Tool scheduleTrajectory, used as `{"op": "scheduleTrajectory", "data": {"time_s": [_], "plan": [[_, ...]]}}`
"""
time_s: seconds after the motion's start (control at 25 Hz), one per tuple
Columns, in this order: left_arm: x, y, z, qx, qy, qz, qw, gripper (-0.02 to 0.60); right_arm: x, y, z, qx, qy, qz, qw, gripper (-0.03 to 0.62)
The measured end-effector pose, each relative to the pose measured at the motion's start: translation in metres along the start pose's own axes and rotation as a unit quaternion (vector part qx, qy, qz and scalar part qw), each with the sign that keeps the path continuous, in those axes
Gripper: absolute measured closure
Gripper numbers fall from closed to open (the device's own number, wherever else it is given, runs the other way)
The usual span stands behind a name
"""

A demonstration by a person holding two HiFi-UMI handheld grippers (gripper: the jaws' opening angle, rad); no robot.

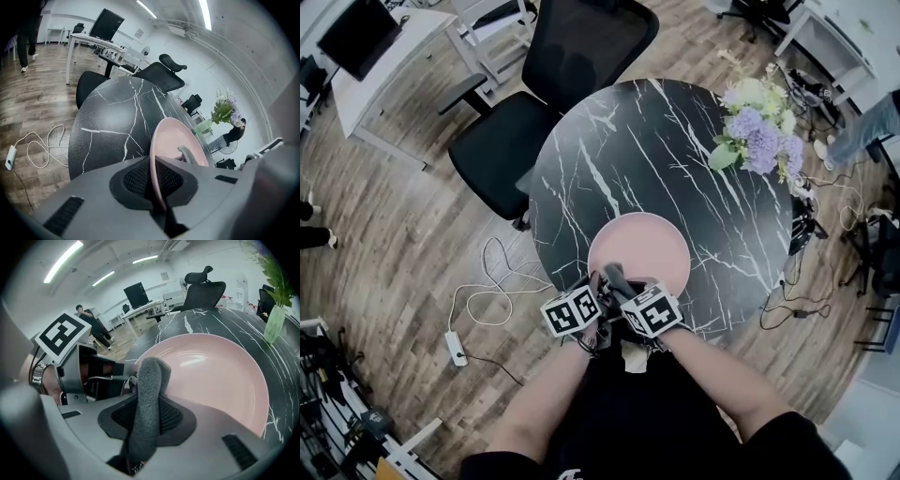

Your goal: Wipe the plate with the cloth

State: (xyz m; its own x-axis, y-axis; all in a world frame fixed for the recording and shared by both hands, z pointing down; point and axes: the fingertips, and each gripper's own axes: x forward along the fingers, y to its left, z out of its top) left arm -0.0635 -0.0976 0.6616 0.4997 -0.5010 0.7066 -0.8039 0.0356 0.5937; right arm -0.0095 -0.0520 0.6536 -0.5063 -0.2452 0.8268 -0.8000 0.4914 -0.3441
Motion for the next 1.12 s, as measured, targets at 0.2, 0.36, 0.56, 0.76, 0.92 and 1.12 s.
{"op": "scheduleTrajectory", "data": {"time_s": [0.2,0.36,0.56,0.76,0.92,1.12], "plan": [[0.000,0.000,0.000,0.001,-0.001,0.002,1.0000,0.551,-0.005,-0.002,-0.012,-0.060,0.027,-0.001,0.998,0.484],[0.000,0.000,0.001,0.003,-0.001,0.001,1.0000,0.551,-0.015,-0.004,-0.019,-0.096,0.047,-0.006,0.994,0.484],[0.000,-0.001,0.000,0.007,0.001,0.001,1.0000,0.551,-0.027,-0.022,-0.031,-0.113,0.062,-0.015,0.991,0.484],[0.000,-0.001,0.000,0.009,0.002,0.001,1.0000,0.551,-0.041,-0.052,-0.036,-0.129,0.075,-0.041,0.988,0.484],[0.000,-0.001,0.000,0.010,0.003,-0.001,0.9999,0.551,-0.049,-0.077,-0.033,-0.147,0.079,-0.072,0.983,0.484],[0.001,0.000,0.001,0.013,0.002,-0.003,0.9999,0.551,-0.053,-0.101,-0.024,-0.168,0.081,-0.101,0.977,0.482]]}}
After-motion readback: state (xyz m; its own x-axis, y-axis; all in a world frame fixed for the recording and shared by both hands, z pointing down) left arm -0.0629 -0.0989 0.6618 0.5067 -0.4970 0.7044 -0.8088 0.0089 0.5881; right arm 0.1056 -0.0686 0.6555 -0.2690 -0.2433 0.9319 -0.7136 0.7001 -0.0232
